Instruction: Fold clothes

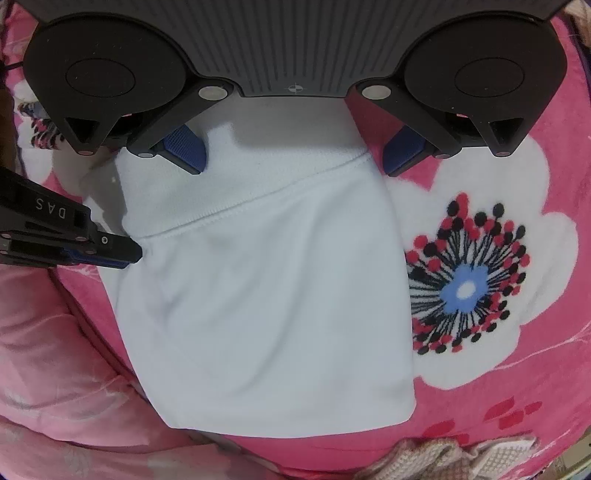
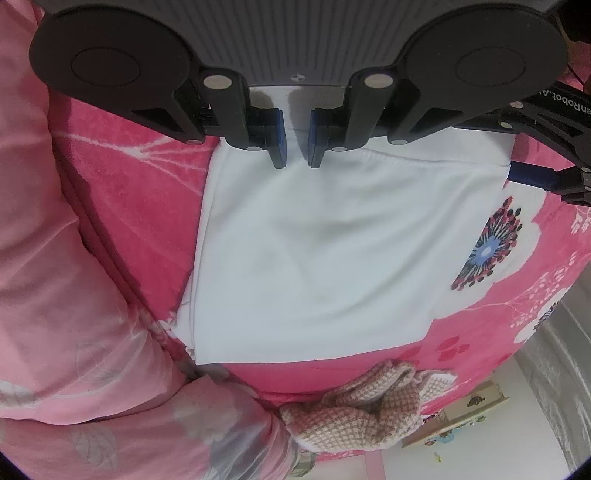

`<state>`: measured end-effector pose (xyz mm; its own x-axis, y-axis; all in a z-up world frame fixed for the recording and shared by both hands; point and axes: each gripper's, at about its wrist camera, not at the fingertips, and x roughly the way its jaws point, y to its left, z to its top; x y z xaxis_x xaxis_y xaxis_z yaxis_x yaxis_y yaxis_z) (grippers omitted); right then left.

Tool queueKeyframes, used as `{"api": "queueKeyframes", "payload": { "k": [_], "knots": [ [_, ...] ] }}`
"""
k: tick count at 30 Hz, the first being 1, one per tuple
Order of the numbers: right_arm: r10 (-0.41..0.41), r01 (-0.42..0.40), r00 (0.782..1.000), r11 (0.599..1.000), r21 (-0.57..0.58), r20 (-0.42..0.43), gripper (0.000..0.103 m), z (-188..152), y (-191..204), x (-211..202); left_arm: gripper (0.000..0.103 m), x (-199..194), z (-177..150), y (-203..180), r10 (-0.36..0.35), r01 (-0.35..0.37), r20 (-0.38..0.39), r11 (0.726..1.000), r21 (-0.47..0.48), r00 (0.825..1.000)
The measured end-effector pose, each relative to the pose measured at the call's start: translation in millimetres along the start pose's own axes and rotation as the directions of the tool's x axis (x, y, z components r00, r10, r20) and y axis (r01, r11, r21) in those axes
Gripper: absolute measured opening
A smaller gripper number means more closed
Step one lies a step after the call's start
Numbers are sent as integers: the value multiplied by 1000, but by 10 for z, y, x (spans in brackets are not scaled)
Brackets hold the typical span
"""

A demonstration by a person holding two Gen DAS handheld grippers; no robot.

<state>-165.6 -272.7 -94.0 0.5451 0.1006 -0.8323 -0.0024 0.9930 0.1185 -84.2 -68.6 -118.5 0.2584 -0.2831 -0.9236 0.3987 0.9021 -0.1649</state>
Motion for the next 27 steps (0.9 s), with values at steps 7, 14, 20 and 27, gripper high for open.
{"api": "queueKeyframes", "payload": {
  "k": [7,14,20,27],
  "knots": [
    [-4,4,1000,1000,-13,6,15,-23,12,-9,103,0,-33,-49,26,-26,14,999,30,1000],
    [-1,1,1000,1000,-15,7,15,-28,2,0,103,11,-28,-67,34,-35,14,999,38,999],
    [1,-1,1000,1000,-16,7,15,-29,-13,9,103,11,-40,-85,39,-40,17,998,44,999],
    [-4,4,1000,1000,-17,8,15,-31,5,4,103,11,-44,-97,42,-43,19,998,46,999]
  ]
}}
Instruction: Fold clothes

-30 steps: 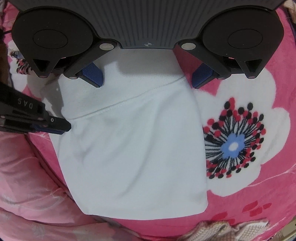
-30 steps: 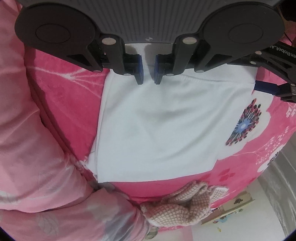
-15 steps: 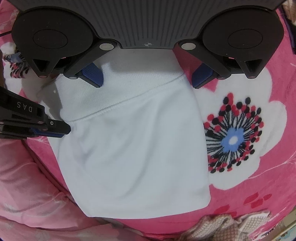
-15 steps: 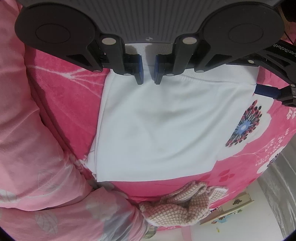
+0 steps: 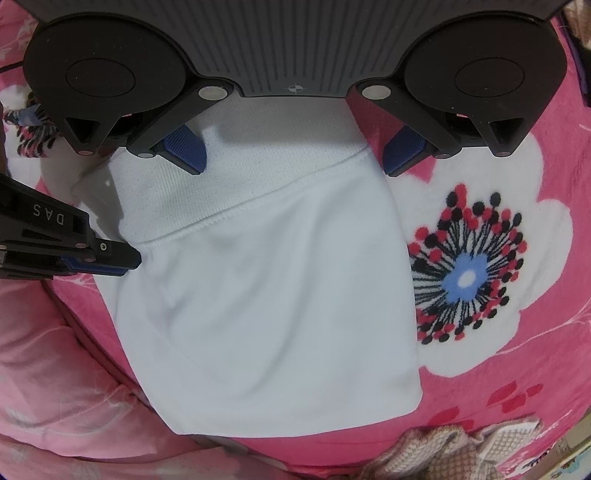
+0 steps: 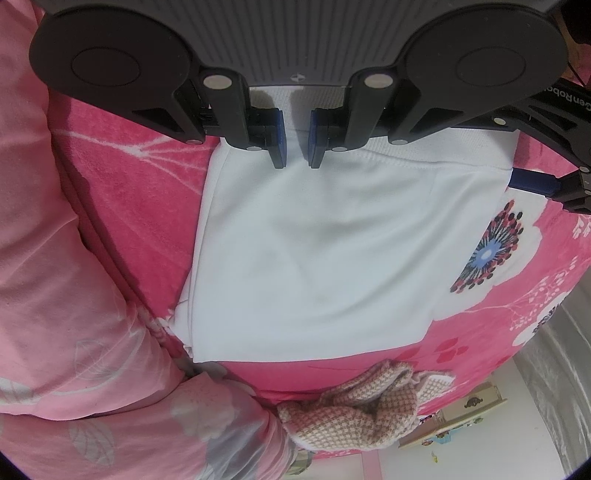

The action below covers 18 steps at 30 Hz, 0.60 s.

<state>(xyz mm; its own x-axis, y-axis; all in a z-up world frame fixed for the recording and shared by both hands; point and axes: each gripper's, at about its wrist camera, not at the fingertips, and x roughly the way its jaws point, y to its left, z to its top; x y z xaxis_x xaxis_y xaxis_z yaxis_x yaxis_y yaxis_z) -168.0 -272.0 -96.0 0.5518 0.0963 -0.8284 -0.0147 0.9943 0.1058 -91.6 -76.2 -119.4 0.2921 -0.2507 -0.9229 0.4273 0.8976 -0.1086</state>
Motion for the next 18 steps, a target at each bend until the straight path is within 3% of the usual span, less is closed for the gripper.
{"api": "queueKeyframes", "payload": {
  "k": [18],
  "knots": [
    [-8,8,1000,1000,-8,1,15,-13,43,-6,103,-14,-4,0,9,-9,2,1000,9,1000]
  ]
}}
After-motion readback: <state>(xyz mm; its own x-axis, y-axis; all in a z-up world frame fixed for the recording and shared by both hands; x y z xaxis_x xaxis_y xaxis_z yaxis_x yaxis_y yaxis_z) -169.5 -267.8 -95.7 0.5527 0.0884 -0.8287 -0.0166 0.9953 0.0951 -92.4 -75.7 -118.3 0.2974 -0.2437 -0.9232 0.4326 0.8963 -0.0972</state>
